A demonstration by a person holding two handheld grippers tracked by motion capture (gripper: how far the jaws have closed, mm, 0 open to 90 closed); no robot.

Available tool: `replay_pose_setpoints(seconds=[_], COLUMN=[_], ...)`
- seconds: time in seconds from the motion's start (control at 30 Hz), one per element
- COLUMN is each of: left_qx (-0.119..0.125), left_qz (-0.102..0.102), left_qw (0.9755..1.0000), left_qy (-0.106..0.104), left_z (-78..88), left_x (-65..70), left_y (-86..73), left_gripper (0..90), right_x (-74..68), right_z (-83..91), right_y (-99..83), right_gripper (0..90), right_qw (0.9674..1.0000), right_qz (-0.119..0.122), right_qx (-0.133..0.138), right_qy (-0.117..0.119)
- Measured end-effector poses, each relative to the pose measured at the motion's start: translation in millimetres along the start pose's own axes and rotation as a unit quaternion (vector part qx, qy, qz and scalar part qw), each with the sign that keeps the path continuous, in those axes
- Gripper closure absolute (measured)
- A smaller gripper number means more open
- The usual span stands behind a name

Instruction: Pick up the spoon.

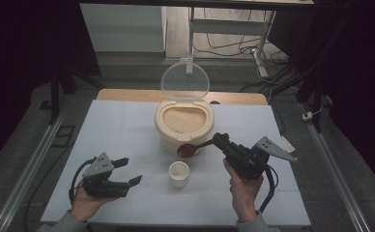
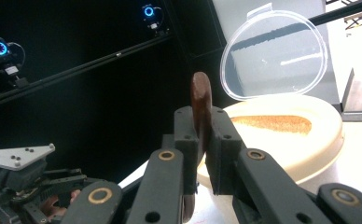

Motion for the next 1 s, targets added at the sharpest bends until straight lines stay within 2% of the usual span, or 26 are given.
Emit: replay_pose_setpoints(seconds=[0.2,0.23,0.4,0.77,1.0], left_qx=[-0.015,-0.02,-0.026,-0.028,-0.037], left_qz=[0.006,0.013,0.025,0.034,0.031], left_qw=[0.9999,0.9997,0.9993,0.9989,0.9987], left_qy=[0.003,0.003,0.009,0.014,0.015], left_z=[3.4,3.5,4.4,7.2,3.3], left_x=[-4.0,-6.6,-12.8,-17.1,-16.1], left_y=[-17.3,-23.0,-31.6,-38.4,-40.2], left_gripper=[20.8,20.2,19.2,16.3,14.0], right_x=[3.3,4.3,6.4,11.3,20.1], right_z=[0.4,0.7,0.0,-7.9,-14.7], right_y=[5.4,7.8,15.1,34.2,46.6], right_gripper=[83.5,83.5,83.5,83.5,83.5], right_qw=[1.0,1.0,0.9999,0.9997,0.9992], right_qz=[-0.002,-0.001,0.005,0.015,0.019], right_qx=[0.003,0.005,0.01,0.021,0.031], right_qy=[0.002,0.003,0.003,-0.002,-0.017])
Point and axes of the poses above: each handheld gripper's, and its own axes: z roughly backward along the jaws, y roughly out of its top, x roughly to its right, the point moved 4 cm from there along -z, roughly forward along the jaws, and after that the axes turned 2 degrees about -y, right-handed, at the moved point
